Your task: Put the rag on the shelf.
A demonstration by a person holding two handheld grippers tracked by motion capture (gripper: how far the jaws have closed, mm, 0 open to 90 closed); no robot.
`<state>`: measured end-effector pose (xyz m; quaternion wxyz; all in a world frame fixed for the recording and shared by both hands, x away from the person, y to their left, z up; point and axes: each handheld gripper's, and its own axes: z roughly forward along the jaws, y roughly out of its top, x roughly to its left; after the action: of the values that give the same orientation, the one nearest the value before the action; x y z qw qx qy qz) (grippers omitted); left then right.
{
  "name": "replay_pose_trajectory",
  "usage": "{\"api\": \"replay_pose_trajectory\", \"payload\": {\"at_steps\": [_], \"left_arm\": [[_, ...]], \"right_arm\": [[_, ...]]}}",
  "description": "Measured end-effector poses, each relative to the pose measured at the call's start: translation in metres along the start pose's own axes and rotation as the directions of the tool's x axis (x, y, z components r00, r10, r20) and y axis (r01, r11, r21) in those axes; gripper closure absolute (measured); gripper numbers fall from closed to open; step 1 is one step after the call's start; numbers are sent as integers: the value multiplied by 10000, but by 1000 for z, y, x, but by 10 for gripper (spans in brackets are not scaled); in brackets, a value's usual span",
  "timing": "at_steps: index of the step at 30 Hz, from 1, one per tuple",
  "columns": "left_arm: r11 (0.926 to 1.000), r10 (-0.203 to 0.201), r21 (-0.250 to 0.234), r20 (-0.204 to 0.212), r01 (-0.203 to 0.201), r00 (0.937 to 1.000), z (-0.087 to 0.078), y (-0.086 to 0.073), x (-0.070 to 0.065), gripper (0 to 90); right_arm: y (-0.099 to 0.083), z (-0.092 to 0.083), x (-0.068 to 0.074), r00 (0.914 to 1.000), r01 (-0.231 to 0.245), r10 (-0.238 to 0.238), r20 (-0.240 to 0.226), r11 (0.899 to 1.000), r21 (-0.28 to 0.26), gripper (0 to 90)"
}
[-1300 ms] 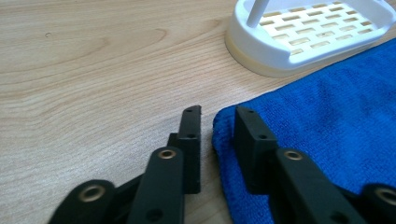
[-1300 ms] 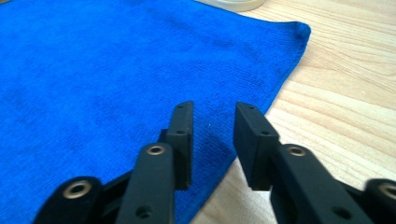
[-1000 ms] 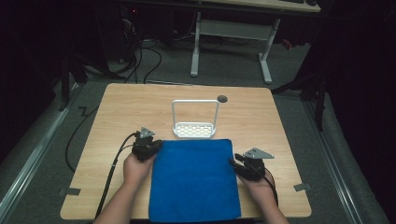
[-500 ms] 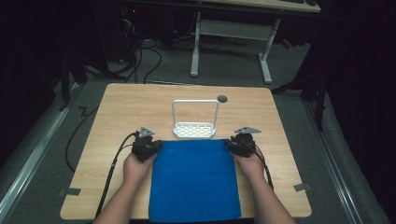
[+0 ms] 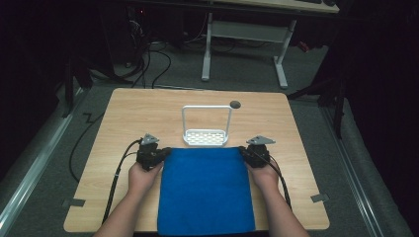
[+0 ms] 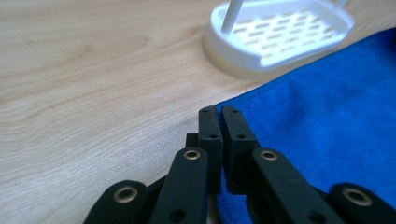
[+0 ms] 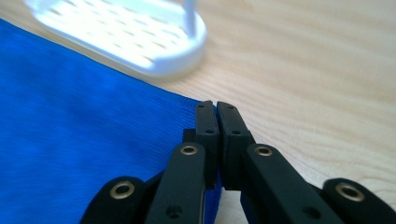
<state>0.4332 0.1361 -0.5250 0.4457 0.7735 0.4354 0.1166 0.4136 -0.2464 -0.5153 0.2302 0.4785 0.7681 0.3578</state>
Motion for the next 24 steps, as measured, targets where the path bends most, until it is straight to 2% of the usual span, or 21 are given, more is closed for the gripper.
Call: {"api": "replay_pose_trajectory", "payload": {"at_steps": [2,5,7,9,10,11,13,15,20,22,24], "left_arm": [[9983,510,-273,-78,-512,9987,-11,1,-9,878],[9937,824,-757,-63,-826,9966,-25,0,-19,876],[9895,906,-1116,-192,-922,9957,-33,-2,-22,877],[9839,1388,-1040,-688,-1455,9879,-38,-2,-25,877],[9821,1401,-1166,-748,-1482,9873,-42,-2,-24,877],[9806,1283,-1406,-651,-1364,9896,-47,-3,-24,877],[9768,1064,-1811,-544,-1146,9928,-55,-3,-23,877],[9694,882,-2265,-404,-951,9953,-63,-2,-25,877],[9498,935,-2950,-497,-1040,9944,-78,1,-34,876],[9449,1007,-3079,-507,-1115,9936,-82,2,-37,877],[9422,1043,-3142,-548,-1163,9930,-84,3,-38,876]], "right_arm": [[1,-12,8,9997,221,-225,-91,9988,-426,888],[-3,-28,19,9989,459,-464,-9,9920,-1174,888],[-9,-35,22,9995,281,-298,-75,9851,-1697,888],[-14,-42,23,9997,81,-126,-205,9780,-2084,887],[-13,-47,24,9996,201,-240,-151,9756,-2185,887],[-13,-52,23,9996,262,-288,-76,9711,-2373,887],[-13,-62,20,9997,96,-150,-179,9618,-2736,886],[-13,-67,19,9998,98,-144,-139,9574,-2885,886],[-9,-76,20,9993,-79,-47,-379,9462,-3236,887],[-8,-81,23,9988,-150,-17,-487,9404,-3398,887],[-5,-85,26,9989,-11,-155,-434,9341,-3569,887]]}}
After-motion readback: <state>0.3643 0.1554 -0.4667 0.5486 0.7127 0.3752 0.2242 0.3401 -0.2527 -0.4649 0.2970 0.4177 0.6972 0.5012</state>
